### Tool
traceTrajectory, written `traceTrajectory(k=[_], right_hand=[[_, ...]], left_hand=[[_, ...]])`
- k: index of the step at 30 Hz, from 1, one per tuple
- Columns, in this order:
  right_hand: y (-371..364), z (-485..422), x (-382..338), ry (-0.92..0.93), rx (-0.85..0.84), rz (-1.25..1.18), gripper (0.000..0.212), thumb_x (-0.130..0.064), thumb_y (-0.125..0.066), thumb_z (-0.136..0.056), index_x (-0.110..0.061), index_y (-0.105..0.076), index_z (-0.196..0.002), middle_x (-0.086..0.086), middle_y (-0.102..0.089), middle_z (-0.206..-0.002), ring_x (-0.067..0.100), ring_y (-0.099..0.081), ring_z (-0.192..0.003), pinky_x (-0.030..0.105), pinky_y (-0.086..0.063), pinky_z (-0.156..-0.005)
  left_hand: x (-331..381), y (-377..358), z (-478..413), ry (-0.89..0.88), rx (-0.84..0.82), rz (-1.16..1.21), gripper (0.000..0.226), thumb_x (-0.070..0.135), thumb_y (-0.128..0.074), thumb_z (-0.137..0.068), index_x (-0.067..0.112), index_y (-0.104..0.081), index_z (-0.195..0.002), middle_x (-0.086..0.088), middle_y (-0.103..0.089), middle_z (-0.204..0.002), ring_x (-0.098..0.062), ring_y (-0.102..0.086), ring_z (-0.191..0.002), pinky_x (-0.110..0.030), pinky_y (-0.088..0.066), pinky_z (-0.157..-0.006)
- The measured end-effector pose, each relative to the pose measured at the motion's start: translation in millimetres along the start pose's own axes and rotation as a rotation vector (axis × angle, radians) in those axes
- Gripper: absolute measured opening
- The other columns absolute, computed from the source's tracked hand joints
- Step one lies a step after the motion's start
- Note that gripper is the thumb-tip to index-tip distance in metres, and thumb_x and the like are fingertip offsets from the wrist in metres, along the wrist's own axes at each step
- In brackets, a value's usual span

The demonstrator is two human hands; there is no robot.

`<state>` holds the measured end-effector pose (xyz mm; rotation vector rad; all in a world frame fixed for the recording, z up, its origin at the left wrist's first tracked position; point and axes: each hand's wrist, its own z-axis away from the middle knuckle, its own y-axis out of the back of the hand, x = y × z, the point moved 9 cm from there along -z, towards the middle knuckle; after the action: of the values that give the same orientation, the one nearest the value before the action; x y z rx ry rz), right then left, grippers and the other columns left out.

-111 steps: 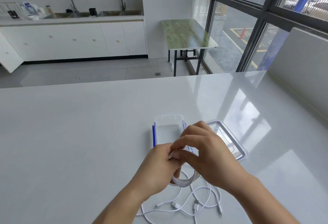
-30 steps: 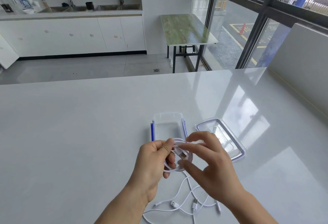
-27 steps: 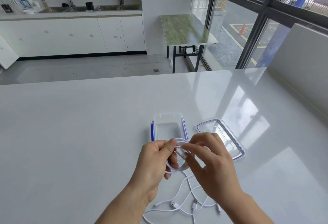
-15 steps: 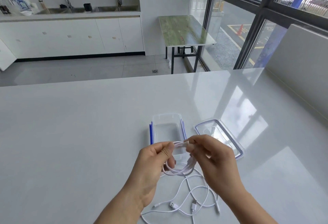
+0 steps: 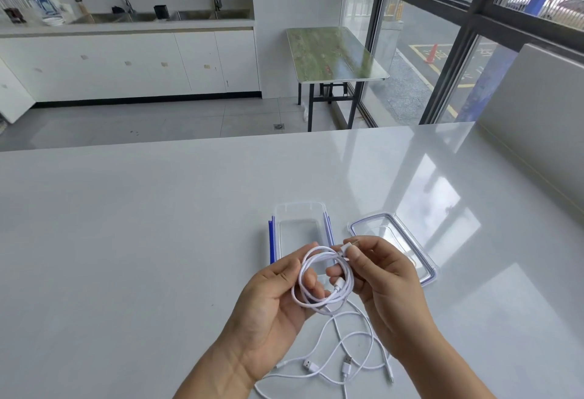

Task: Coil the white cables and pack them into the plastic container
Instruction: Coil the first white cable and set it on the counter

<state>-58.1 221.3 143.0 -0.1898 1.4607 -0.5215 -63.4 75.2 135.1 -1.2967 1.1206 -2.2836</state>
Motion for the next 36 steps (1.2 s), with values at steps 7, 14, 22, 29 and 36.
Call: traceTrajectory(k=[7, 14, 22, 29, 36], right_hand=[[-7, -3, 1, -0.051, -0.081, -0.055, 0.019, -0.011, -0.068, -0.084, -0.003, -0.068, -0.101, 0.018, -0.07, -0.095, 0.033, -0.073, -0.084, 0.037, -0.06, -0.074], [-13, 14, 23, -0.147, -0.098, -0.118, 0.055, -0.021, -0.075, -0.076, -0.006, -0.062, -0.127, 0.024, -0.069, -0.122, 0.043, -0.067, -0.111, 0.05, -0.056, -0.092], [-19, 26, 44, -0.18, -0.076, -0.015, 0.04, -0.008, -0.079, -0.077, -0.007, -0.072, -0.117, 0.026, -0.072, -0.109, 0.028, -0.068, -0.089, 0.033, -0.056, -0.07], [-7, 17, 38, -0.16, 0.003, -0.045, 0.036, -0.011, -0.081, -0.07, -0.003, -0.075, -0.105, 0.025, -0.075, -0.092, 0.024, -0.068, -0.07, 0.028, -0.055, -0.059], [-1, 5, 23, -0.213, -0.172, 0.095, 0.037, -0.01, -0.082, -0.074, -0.005, -0.075, -0.11, 0.018, -0.074, -0.089, 0.017, -0.061, -0.062, 0.025, -0.052, -0.059]], left_hand=[[3, 8, -8, -0.102, 0.169, 0.049, 0.033, 0.016, -0.05, -0.093, -0.002, -0.071, -0.111, -0.004, -0.044, -0.06, -0.013, -0.041, -0.049, -0.028, -0.045, -0.057], [9, 19, -9, -0.192, 0.327, 0.076, 0.03, 0.021, -0.043, -0.103, 0.002, -0.066, -0.105, 0.001, -0.035, -0.055, -0.009, -0.031, -0.044, -0.026, -0.038, -0.052], [9, 23, -5, -0.26, 0.393, 0.027, 0.039, 0.032, -0.04, -0.104, 0.002, -0.063, -0.114, 0.001, -0.033, -0.059, -0.011, -0.03, -0.048, -0.034, -0.049, -0.067], [6, 20, 6, -0.251, 0.313, -0.193, 0.029, 0.018, -0.05, -0.098, 0.008, -0.066, -0.12, -0.011, -0.055, -0.069, -0.029, -0.062, -0.077, -0.044, -0.051, -0.081], [20, 21, 8, -0.122, 0.247, -0.631, 0.02, 0.018, -0.06, -0.095, 0.019, -0.078, -0.104, -0.009, -0.076, -0.08, -0.02, -0.067, -0.073, -0.04, -0.054, -0.076]])
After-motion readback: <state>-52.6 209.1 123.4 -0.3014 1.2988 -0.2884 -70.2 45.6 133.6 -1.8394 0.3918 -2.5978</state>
